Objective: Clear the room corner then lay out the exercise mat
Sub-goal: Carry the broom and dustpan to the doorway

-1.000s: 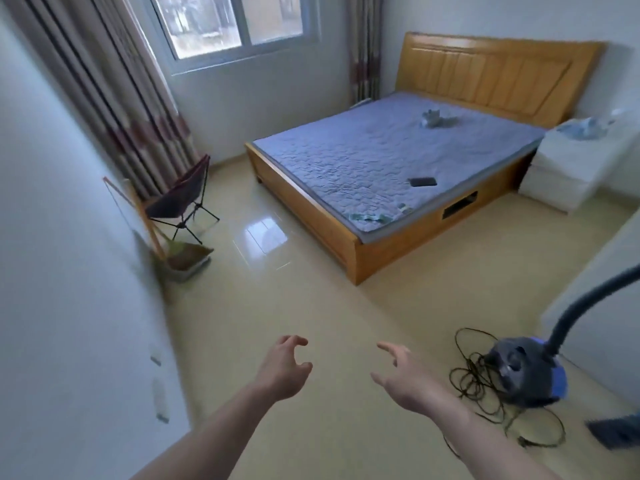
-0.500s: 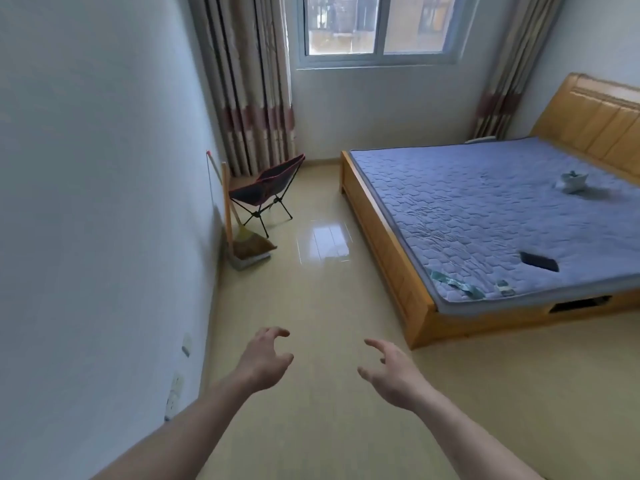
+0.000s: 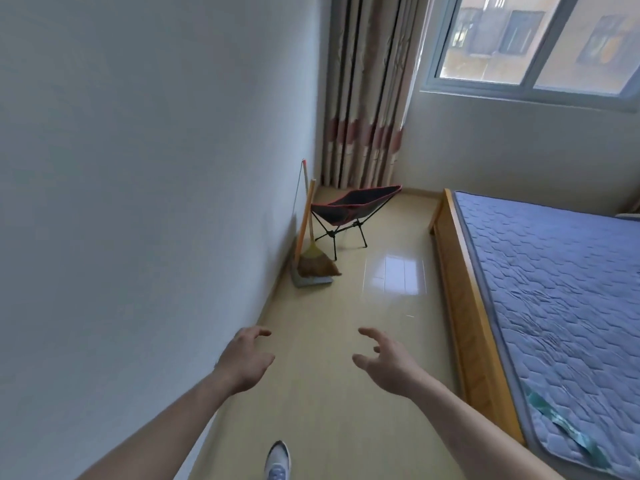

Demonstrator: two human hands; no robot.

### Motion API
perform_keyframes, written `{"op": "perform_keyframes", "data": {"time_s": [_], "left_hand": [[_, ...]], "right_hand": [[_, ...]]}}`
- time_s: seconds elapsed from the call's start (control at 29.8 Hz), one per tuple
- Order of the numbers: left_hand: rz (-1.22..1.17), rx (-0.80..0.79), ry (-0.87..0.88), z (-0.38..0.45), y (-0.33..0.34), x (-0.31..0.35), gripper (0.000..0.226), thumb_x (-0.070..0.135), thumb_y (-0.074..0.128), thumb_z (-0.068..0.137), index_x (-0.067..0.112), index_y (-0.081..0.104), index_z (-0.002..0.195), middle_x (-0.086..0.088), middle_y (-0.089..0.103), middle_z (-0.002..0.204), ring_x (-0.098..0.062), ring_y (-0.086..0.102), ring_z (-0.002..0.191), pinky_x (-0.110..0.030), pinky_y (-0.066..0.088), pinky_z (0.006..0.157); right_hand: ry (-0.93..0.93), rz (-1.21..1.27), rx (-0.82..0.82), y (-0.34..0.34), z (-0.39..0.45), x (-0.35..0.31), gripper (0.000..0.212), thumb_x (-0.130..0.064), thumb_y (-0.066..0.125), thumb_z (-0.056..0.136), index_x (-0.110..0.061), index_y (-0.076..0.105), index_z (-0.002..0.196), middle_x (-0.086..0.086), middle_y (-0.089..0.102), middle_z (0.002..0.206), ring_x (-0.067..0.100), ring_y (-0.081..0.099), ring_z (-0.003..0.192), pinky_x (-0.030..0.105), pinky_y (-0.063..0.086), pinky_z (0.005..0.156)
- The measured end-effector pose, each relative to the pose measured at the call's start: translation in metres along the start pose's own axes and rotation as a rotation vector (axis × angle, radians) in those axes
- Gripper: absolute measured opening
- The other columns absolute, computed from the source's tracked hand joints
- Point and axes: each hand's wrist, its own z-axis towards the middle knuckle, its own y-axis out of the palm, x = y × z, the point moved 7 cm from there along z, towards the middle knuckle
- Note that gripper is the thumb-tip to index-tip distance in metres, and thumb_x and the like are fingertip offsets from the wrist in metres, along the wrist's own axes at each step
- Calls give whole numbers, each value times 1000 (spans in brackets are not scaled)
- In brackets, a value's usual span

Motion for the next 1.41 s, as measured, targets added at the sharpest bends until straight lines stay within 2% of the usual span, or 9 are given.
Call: {"op": "perform_keyframes", "data": {"time_s": [0.2, 0.23, 0.37, 0.87, 1.04, 1.24, 1.41], "left_hand": [[-18, -12, 7, 110, -25, 3, 53, 27, 70, 91, 25, 53, 141, 1, 44, 150, -20, 48, 133, -30, 42, 106], [-21, -19, 6, 149, -40, 2, 52, 27, 69, 91, 25, 52, 141, 1, 44, 150, -20, 48, 132, -28, 42, 104], [18, -47, 29, 212, -61, 18, 52, 29, 66, 92, 25, 51, 141, 1, 43, 150, -19, 50, 128, -24, 41, 95], [35, -94, 82, 448, -81, 112, 48, 31, 66, 93, 30, 52, 139, 4, 45, 149, -18, 47, 133, -30, 43, 106], [9, -77, 17, 533, -85, 144, 49, 30, 66, 94, 28, 51, 140, 2, 46, 149, -18, 47, 133, -30, 43, 104], [-36, -33, -48, 605, -102, 171, 49, 29, 67, 93, 29, 52, 140, 4, 47, 148, -17, 47, 134, -32, 42, 109], [-53, -30, -94, 666, -115, 176, 48, 29, 66, 94, 29, 52, 139, 3, 47, 148, -17, 48, 133, -32, 44, 108]], "right_hand": [[4, -52, -10, -15, 102, -32, 62, -38, 69, 92, -35, 44, 148, -4, 42, 152, 16, 47, 135, 38, 44, 110], [8, -43, -3, -19, 141, -48, 62, -38, 69, 92, -35, 44, 149, -4, 42, 152, 16, 47, 135, 37, 45, 110], [11, -15, 46, -40, 192, -72, 60, -38, 69, 93, -35, 44, 148, -5, 43, 152, 16, 51, 131, 37, 47, 107], [44, 78, 38, -117, 417, -87, 61, -35, 69, 94, -34, 43, 149, -3, 43, 152, 17, 52, 131, 33, 48, 104], [61, 73, -8, -158, 514, -80, 61, -33, 68, 93, -31, 44, 150, -1, 45, 152, 17, 55, 128, 31, 48, 101], [32, 42, -49, -201, 618, -103, 59, -31, 67, 95, -29, 45, 149, -1, 48, 149, 17, 56, 124, 25, 45, 91], [10, 63, -119, -202, 694, -130, 57, -34, 68, 94, -34, 46, 147, -2, 54, 138, 12, 57, 108, 27, 51, 88]]}}
